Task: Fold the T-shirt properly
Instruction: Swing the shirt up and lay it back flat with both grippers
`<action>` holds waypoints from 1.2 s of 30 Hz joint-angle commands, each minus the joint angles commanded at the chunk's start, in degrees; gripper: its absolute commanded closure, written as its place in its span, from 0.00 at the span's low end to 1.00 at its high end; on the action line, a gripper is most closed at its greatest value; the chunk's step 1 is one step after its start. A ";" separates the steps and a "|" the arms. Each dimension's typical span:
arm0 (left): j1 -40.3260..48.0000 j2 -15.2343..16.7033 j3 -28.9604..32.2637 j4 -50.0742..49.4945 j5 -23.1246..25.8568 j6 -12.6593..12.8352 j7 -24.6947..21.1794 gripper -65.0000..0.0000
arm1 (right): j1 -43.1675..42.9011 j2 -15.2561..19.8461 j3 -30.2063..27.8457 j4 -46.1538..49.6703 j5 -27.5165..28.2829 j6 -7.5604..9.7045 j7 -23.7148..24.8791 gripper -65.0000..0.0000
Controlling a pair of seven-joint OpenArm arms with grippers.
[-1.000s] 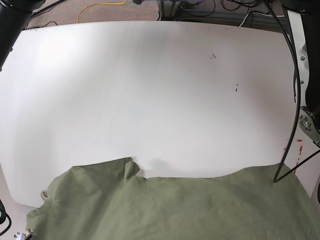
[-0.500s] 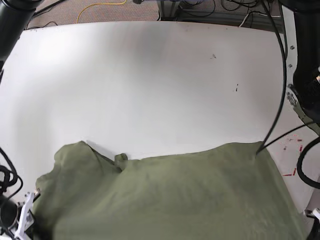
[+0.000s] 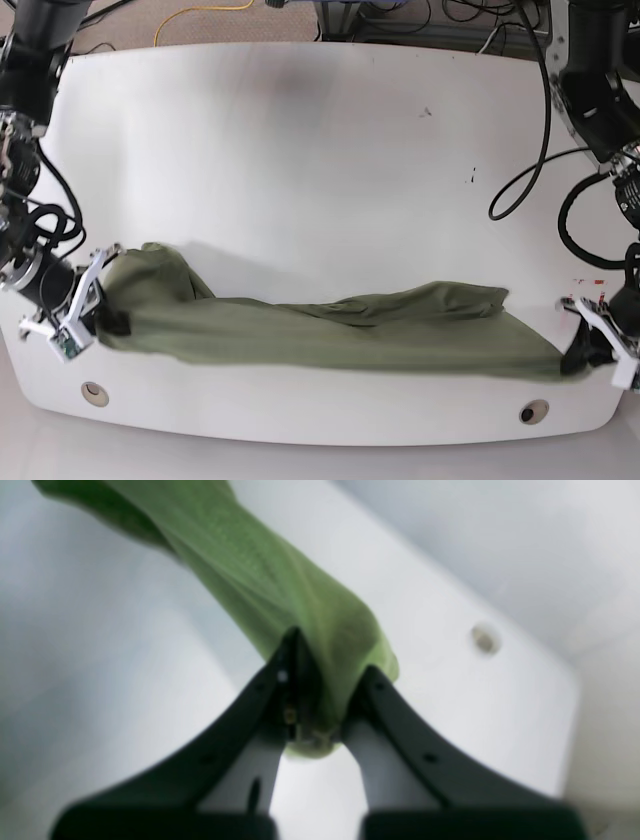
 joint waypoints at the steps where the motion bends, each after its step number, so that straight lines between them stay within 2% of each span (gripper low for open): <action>1: 2.20 0.00 -0.62 0.35 -0.62 0.00 0.00 1.00 | -1.85 -0.97 0.62 0.35 0.00 0.00 0.00 1.00; 5: 10.90 0.00 -2.46 2.02 -1.67 0.00 0.00 1.00 | -9.23 -4.75 1.41 1.05 -0.09 -0.09 0.00 1.00; 10: 20.48 0.00 -5.36 3.34 -1.41 0.00 0.00 1.00 | -16.97 -7.74 1.41 1.14 -0.09 -0.09 0.18 1.00; 16: 27.43 -0.09 -7.65 3.16 -1.23 0.00 0.00 1.00 | -24.09 -11.16 1.41 1.05 -0.09 -0.09 0.26 1.00; 22: 32.18 -2.46 -7.65 3.08 -1.23 0.00 0.00 1.00 | -29.19 -13.19 1.05 0.97 -0.18 -0.09 0.26 1.00; 25: 33.49 -2.46 -7.91 3.08 -1.23 0.00 0.00 1.00 | -31.38 -14.15 0.97 0.97 -0.18 -0.09 0.26 0.92; 32: 34.81 -3.96 -7.91 3.16 1.67 0.09 0.00 1.00 | -34.55 -16.18 0.97 0.97 -0.09 -0.18 0.26 0.56; 36: 34.81 -4.04 -7.74 3.16 4.92 0.09 -0.09 1.00 | -35.52 -18.02 1.32 0.97 -0.09 -0.18 0.26 0.40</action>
